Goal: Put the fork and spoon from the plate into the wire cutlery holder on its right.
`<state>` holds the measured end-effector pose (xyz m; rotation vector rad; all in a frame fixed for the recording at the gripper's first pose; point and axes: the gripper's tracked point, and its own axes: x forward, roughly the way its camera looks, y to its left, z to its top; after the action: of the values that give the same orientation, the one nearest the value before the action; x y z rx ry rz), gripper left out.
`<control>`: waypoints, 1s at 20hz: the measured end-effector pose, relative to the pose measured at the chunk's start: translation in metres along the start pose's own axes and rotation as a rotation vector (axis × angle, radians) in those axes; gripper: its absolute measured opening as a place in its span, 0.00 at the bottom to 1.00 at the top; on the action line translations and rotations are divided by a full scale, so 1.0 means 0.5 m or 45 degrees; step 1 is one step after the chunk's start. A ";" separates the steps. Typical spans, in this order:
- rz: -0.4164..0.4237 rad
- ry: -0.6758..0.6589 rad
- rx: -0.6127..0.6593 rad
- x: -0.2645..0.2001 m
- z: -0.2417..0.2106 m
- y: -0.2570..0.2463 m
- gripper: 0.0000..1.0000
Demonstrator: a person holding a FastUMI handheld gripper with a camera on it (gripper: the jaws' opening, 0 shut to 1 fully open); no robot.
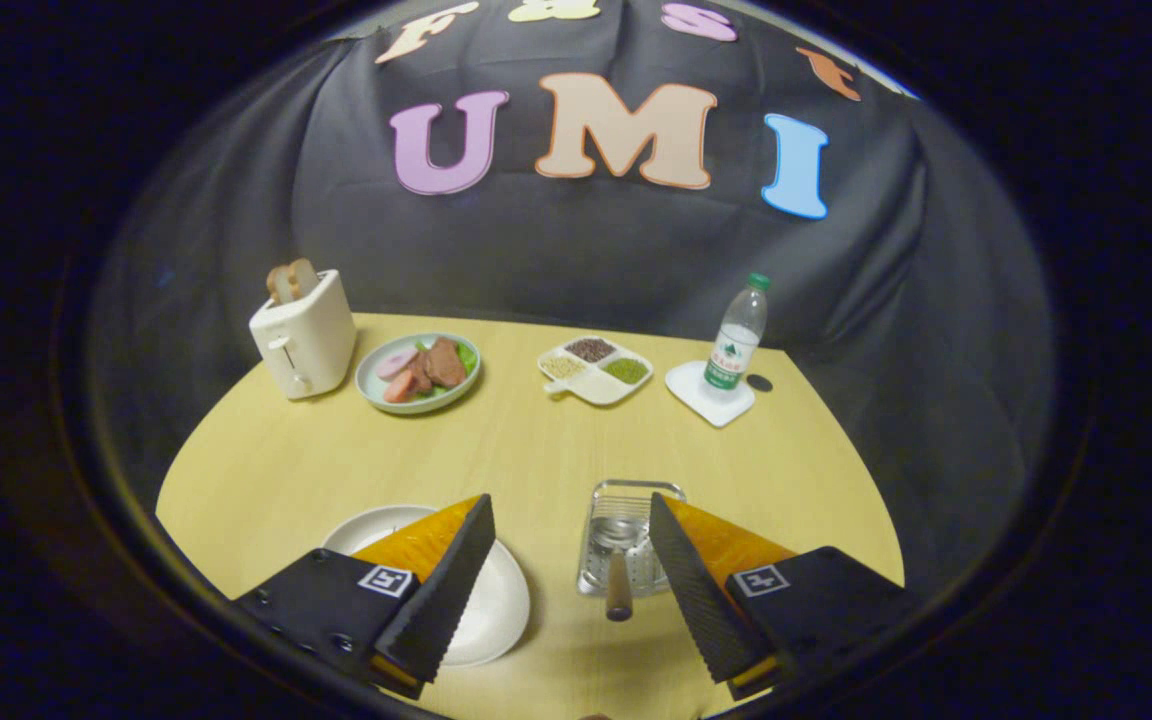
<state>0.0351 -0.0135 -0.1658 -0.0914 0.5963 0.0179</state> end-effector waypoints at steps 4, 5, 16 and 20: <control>0.076 -0.091 0.012 -0.010 0.014 0.063 0.99; 0.085 -0.109 0.011 -0.011 0.015 0.073 0.99; 0.183 -0.045 -0.028 -0.009 -0.056 0.182 0.99; 0.244 0.006 -0.062 -0.011 -0.096 0.238 0.99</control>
<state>-0.0014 0.1005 -0.2116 -0.0812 0.6079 0.2179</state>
